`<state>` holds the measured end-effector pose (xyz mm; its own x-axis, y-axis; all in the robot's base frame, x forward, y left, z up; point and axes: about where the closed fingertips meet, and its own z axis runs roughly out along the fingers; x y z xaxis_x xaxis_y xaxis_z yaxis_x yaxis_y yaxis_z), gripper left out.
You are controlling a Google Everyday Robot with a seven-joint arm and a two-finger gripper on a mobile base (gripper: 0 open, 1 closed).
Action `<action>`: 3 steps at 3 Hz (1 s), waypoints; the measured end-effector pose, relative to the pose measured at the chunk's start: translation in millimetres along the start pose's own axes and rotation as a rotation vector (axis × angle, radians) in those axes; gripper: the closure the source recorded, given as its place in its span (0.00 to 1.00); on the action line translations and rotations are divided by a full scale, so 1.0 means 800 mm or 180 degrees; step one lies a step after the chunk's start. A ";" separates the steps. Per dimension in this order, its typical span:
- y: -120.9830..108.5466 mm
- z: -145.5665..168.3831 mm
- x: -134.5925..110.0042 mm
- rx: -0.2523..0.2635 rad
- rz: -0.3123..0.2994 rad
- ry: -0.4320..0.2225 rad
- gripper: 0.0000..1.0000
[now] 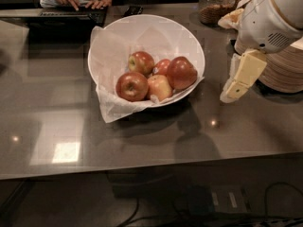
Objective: Pick apple from white bowl
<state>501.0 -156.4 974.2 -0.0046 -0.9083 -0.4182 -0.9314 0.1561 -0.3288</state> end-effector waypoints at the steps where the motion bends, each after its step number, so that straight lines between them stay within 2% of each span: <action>1: -0.001 0.009 -0.005 0.0052 -0.0001 -0.0126 0.00; 3: -0.007 0.043 -0.025 0.0071 0.0059 -0.0450 0.00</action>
Offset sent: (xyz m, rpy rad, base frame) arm 0.0236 0.0347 -0.0222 0.1719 -0.0410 0.0164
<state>519.0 -126.0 955.3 0.0311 -0.8418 -0.5389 -0.9233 0.1823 -0.3380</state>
